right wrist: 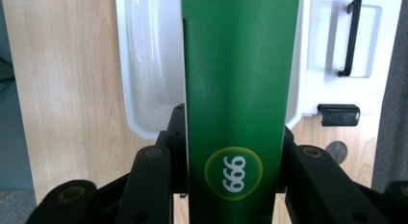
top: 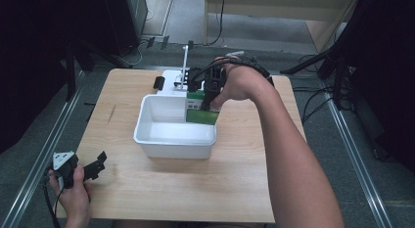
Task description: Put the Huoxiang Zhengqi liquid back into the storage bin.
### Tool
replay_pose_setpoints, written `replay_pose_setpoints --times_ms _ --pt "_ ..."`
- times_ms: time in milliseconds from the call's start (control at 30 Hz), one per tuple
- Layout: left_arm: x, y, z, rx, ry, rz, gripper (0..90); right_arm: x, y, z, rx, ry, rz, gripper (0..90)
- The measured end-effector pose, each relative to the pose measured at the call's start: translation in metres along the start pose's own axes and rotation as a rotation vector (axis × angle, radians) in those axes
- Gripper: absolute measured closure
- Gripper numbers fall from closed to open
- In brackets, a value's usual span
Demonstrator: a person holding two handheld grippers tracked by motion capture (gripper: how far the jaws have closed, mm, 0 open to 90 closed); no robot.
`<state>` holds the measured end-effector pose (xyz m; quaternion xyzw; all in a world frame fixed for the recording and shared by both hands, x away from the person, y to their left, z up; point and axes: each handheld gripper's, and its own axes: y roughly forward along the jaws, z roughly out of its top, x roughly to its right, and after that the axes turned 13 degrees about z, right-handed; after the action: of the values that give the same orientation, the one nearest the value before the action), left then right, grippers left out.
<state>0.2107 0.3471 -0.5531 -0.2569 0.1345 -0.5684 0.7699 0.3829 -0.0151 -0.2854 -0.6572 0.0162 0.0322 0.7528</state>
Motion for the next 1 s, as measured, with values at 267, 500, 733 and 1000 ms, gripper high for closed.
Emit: replay_pose_setpoints --times_ms 267,500,733,1000 --pt "0.000 0.000 0.000 -0.002 0.000 0.000 0.0 0.002 0.012 0.008 -0.016 -0.004 -0.002 65.1" --pt "0.000 0.000 0.000 0.001 -0.001 0.001 0.0 0.008 0.027 0.007 -0.028 -0.008 -0.010 64.9" --pt "0.000 0.000 0.000 0.000 -0.001 0.001 0.0 0.012 0.046 0.008 -0.049 -0.031 -0.014 64.8" --pt "0.000 0.000 0.000 -0.001 -0.003 0.000 0.0 0.018 0.068 0.010 -0.066 -0.034 -0.006 64.6"
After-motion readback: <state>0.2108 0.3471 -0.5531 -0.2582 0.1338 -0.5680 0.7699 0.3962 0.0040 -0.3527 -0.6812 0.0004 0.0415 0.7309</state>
